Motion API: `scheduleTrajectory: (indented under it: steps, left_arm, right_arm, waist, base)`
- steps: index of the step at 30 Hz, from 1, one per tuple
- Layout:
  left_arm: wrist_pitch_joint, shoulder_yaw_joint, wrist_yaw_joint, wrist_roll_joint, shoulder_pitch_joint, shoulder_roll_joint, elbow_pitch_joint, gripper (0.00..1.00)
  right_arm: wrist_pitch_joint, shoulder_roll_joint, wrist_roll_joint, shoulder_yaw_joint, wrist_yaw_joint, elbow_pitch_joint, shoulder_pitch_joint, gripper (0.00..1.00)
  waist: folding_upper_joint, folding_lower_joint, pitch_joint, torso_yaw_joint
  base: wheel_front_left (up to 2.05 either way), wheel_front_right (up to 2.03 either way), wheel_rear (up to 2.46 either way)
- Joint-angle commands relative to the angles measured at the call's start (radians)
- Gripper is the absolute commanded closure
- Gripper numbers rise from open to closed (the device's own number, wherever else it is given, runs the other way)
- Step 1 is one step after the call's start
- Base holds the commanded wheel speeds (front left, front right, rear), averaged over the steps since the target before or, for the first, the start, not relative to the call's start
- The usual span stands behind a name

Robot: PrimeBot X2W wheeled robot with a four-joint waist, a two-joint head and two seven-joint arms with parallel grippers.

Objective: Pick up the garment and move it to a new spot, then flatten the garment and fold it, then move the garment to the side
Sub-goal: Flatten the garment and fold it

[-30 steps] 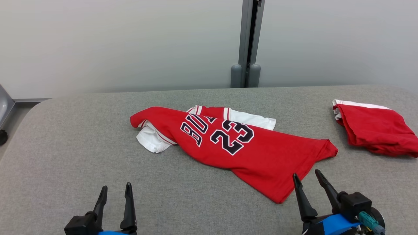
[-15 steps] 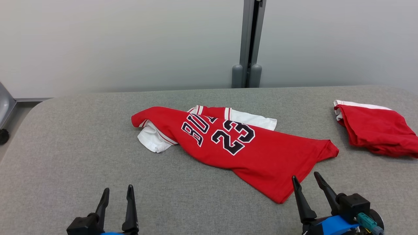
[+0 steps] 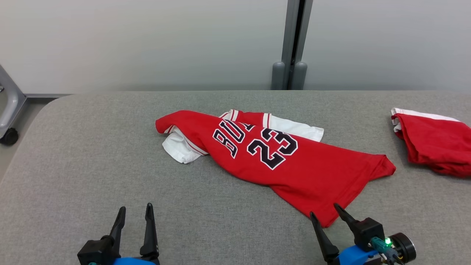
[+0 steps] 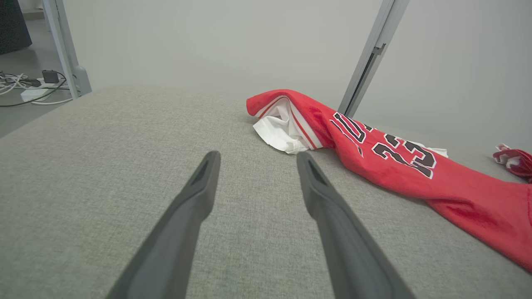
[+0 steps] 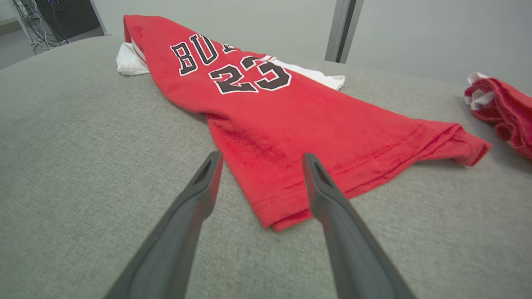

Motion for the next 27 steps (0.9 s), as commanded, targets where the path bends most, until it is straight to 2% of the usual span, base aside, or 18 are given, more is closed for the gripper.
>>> scheduleTrajectory:
  steps: [1,11,12,13,15,16,17,18,22,27]
  left_arm:
    - [-0.004,0.003,-0.003,0.010,-0.020,-0.005,0.001,0.00]
    - [-0.004,0.015,-0.018,0.025,-0.048,-0.032,0.021,0.00]
    - [-0.004,0.017,-0.020,0.027,-0.051,-0.035,0.023,0.00]
    - [-0.004,0.019,-0.022,0.027,-0.052,-0.037,0.025,0.00]
    - [-0.004,0.024,-0.023,0.032,-0.054,-0.042,0.029,0.00]
    - [-0.004,0.024,-0.023,0.032,-0.054,-0.042,0.029,0.00]
    - [-0.004,0.028,-0.023,0.034,-0.054,-0.045,0.030,0.00]
    - [-0.004,0.031,-0.026,0.036,-0.055,-0.046,0.031,0.00]
    - [-0.005,0.046,-0.038,0.045,-0.060,-0.050,0.040,0.00]
    - [-0.005,0.056,-0.047,0.057,-0.054,-0.059,0.049,0.00]
  right_arm:
    - [0.012,-0.002,-0.030,0.004,0.000,0.019,-0.023,0.00]
    - [0.069,-0.002,-0.153,-0.065,0.000,0.150,-0.082,0.00]
    - [0.074,-0.002,-0.154,-0.071,0.000,0.160,-0.087,0.25]
    - [0.077,-0.002,-0.154,-0.076,0.000,0.169,-0.090,0.56]
    - [0.075,-0.002,-0.154,-0.088,0.000,0.184,-0.098,0.80]
    - [0.075,-0.002,-0.154,-0.088,0.000,0.184,-0.098,0.80]
    - [0.070,-0.002,-0.154,-0.094,0.000,0.188,-0.104,0.96]
    - [0.066,-0.002,-0.154,-0.097,0.000,0.192,-0.111,1.00]
    - [0.041,-0.002,-0.151,-0.118,0.000,0.191,-0.137,1.00]
    - [0.012,-0.002,-0.037,-0.081,0.000,0.145,-0.158,1.00]
  waist:
    - [-0.0001,-0.0001,0.014,0.012]
    - [-0.0001,-0.0001,0.062,0.052]
    - [-0.0001,-0.0001,0.064,0.053]
    - [-0.0001,-0.0001,0.066,0.053]
    - [-0.0001,-0.0001,0.069,0.050]
    - [-0.0001,-0.0001,0.069,0.050]
    - [-0.0001,-0.0001,0.069,0.047]
    - [-0.0001,-0.0001,0.069,0.043]
    - [-0.0001,-0.0001,0.066,0.023]
    - [-0.0001,-0.0001,0.052,-0.012]
  base:
    - [0.00,0.00,0.00]
    - [0.00,0.00,0.00]
    - [0.00,0.00,0.00]
    - [0.00,0.00,0.00]
    - [0.00,0.00,0.00]
    - [0.00,0.00,0.00]
    - [0.00,0.00,0.00]
    - [0.00,0.00,0.00]
    - [0.00,0.00,0.00]
    - [0.00,0.00,0.00]
